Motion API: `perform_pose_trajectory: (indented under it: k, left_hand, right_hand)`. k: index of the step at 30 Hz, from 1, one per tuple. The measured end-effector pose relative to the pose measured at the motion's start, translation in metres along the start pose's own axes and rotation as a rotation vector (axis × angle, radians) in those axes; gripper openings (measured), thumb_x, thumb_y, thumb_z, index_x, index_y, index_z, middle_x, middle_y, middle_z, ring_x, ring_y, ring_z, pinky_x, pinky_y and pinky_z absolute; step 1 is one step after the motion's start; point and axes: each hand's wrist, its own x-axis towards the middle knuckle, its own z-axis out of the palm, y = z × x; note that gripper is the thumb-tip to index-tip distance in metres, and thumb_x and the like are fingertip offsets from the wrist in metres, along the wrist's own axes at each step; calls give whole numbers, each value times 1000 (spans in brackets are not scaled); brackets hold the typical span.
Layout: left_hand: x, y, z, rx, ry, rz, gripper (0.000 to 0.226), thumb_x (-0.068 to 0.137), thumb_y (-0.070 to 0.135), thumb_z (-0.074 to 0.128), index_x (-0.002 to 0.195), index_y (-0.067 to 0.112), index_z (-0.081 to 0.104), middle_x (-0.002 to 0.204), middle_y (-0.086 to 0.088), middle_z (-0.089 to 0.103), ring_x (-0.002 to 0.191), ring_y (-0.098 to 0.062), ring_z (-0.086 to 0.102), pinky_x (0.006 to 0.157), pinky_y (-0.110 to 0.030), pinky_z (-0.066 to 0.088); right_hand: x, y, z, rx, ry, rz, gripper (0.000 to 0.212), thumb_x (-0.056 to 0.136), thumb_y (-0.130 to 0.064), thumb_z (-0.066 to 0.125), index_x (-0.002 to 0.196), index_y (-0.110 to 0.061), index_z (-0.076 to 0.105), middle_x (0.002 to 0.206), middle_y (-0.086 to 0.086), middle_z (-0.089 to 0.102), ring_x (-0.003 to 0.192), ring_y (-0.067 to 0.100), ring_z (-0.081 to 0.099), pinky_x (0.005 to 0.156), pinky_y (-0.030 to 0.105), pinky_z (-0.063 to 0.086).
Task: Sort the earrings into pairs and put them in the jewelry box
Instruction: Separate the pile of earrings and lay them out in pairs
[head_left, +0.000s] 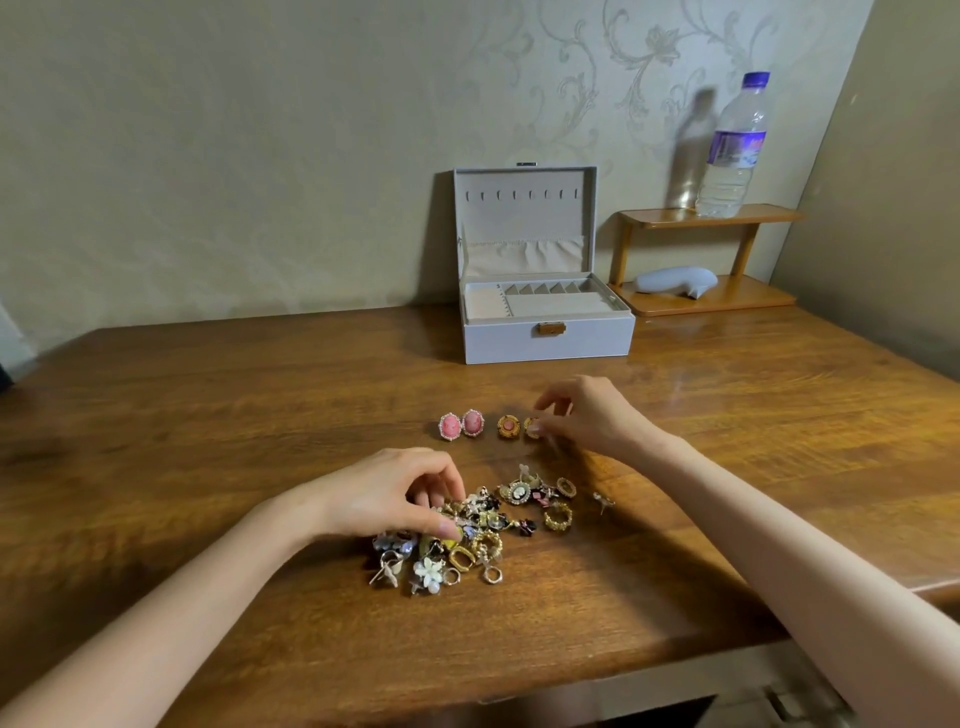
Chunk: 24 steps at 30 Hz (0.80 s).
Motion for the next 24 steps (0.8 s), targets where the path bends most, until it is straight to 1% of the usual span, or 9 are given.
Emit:
perform_pose_trajectory:
  k: [2,4,6,8,11,16,18,21,24]
  left_hand:
    - [-3,0,-1,-59,-7,-11,27,77,36,72,100,29,61,92,9,62,72,5,53,67,-12,44]
    - [-6,-1,-3,-87,9,-19,25,77,34,71,100,28,61,90,8,65,70,5,53,65,-11,43]
    - [-7,-3,-6,-74,67,-21,22,78,32,70,99,27,61,89,8,65,71,4,55,64,-9,42]
    - [-7,-4,-8,-48,140,-14,19,80,31,68,97,27,62,90,11,64,77,4,56,68,-9,43]
    - [-3,0,-6,12,183,17,12,84,31,63,96,30,61,94,19,60,86,11,53,73,-6,43]
    - [7,2,-3,82,125,16,13,90,22,57,100,30,60,106,16,60,98,5,55,81,-10,44]
    - [8,0,-4,60,85,2,14,91,19,55,100,29,59,105,15,62,93,5,59,78,-9,45]
    - [5,1,-5,-15,71,3,13,91,19,56,101,26,61,101,12,66,85,5,64,79,-13,49]
    - [6,5,-3,23,106,32,11,90,24,58,100,28,61,102,14,65,91,5,61,82,-13,47]
  right_hand:
    - [-6,-1,-4,22,94,-49,22,81,-25,70,102,-17,68,92,-1,62,80,12,55,70,24,45]
    - [-12,-3,-10,91,71,-127,14,83,-18,68,97,-19,70,92,-1,64,79,11,56,70,24,45]
    - [-19,-6,-15,120,-91,-220,14,84,-13,66,95,-20,72,95,-4,68,83,10,60,72,24,49]
    - [-25,-9,-18,129,-265,-276,18,85,-10,64,98,-20,73,97,-11,67,87,4,62,75,18,50]
    - [-31,-13,-19,175,-384,-282,20,84,-14,66,103,-19,71,92,-20,64,86,-3,60,74,11,47]
    - [-32,-15,-16,198,-432,-245,24,75,-25,76,97,-19,69,87,-10,65,74,-4,58,66,13,46]
    - [-33,-16,-15,190,-450,-240,22,74,-26,77,93,-20,68,85,-8,65,72,0,58,66,17,48]
    - [-35,-18,-16,211,-470,-235,22,75,-27,76,91,-14,69,85,-2,70,75,10,64,70,27,52]
    - [-36,-19,-21,267,-489,-238,23,81,-25,71,99,-11,69,87,1,72,78,13,68,71,25,54]
